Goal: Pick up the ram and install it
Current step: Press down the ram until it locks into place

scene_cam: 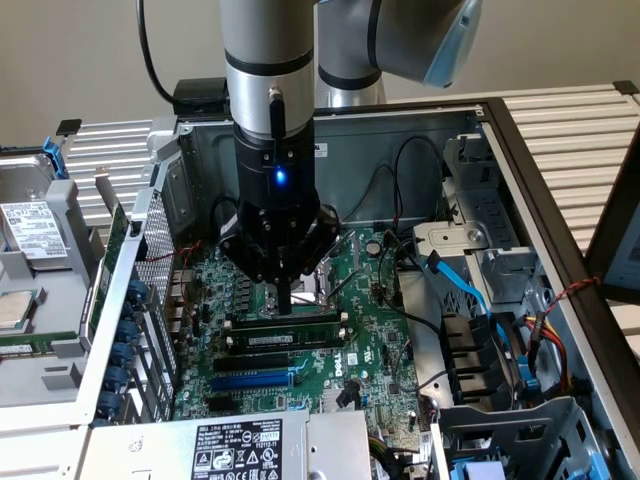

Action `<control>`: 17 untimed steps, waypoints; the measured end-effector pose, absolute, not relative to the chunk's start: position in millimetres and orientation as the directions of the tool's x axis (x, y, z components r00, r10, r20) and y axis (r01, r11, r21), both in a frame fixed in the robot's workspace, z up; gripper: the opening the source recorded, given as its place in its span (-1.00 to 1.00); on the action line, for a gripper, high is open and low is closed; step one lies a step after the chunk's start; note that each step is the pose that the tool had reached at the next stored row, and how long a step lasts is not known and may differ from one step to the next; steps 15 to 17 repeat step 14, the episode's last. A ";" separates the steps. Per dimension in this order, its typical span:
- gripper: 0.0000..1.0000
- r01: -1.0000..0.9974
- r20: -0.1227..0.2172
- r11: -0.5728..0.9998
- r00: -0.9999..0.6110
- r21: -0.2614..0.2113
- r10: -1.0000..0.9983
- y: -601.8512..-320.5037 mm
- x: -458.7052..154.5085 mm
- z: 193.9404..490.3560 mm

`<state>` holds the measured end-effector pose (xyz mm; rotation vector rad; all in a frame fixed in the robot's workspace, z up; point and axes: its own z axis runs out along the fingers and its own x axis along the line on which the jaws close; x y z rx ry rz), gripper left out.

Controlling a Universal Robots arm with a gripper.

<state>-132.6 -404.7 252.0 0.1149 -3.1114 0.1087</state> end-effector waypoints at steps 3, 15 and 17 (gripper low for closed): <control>-0.79 -0.049 0.028 0.996 -0.998 -0.069 -0.047 -404.7 -132.6 252.0; -0.79 -0.032 0.022 0.997 -0.999 -0.070 -0.031 -405.0 -132.3 252.1; -0.79 -0.032 0.022 0.997 -0.999 -0.070 -0.031 -405.0 -132.3 252.1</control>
